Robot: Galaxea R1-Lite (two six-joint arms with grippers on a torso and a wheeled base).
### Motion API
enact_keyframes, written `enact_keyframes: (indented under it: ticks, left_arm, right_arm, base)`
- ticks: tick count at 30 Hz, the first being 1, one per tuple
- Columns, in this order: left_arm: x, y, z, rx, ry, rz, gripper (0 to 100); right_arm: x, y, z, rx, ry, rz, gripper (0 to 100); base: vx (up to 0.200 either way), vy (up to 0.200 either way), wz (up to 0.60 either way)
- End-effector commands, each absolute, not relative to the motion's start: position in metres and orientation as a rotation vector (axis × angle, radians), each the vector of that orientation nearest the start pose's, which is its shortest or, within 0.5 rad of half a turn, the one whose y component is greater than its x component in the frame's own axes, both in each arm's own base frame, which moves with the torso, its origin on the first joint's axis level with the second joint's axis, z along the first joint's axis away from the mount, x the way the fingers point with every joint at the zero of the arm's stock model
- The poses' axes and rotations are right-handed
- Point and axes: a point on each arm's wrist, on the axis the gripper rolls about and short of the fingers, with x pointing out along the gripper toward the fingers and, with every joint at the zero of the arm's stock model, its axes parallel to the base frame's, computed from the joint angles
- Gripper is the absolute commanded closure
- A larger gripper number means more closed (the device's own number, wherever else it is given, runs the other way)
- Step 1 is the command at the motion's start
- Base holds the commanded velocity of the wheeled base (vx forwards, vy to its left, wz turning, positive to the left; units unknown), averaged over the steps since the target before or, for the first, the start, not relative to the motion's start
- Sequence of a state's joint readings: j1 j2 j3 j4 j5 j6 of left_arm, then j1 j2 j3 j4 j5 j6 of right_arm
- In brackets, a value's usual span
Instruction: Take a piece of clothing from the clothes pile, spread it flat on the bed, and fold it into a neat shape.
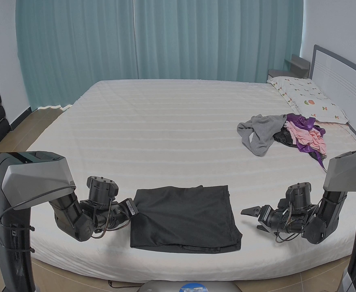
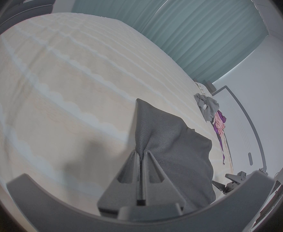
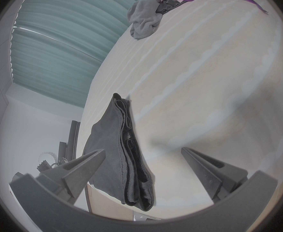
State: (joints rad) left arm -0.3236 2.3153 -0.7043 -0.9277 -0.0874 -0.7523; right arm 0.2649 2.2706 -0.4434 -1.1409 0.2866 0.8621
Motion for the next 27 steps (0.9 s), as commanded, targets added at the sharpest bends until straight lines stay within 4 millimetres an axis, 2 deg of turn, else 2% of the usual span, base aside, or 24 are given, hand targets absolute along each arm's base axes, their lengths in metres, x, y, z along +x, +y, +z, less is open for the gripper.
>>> enact_keyframes:
  ticks: [1, 18, 27]
  left_arm:
    - [0.3321, -0.1118, -0.0214, -0.634, 0.794, -0.113, 100]
    - [0.3279, -0.1082, -0.0204, -0.640, 0.802, -0.101, 100]
    - [0.3245, -0.1076, -0.0207, -0.638, 0.817, -0.095, 100]
  right_arm:
    - [0.2891, 0.0852, -0.0226, 0.813, 0.875, 0.199, 0]
    - [0.2890, 0.0852, -0.0230, 0.813, 0.877, 0.198, 0]
    - [0.2890, 0.0852, -0.0230, 0.813, 0.877, 0.198, 0]
  base:
    - [0.000, 0.200, 0.00]
    - [0.000, 0.200, 0.00]
    - [0.000, 0.000, 0.00]
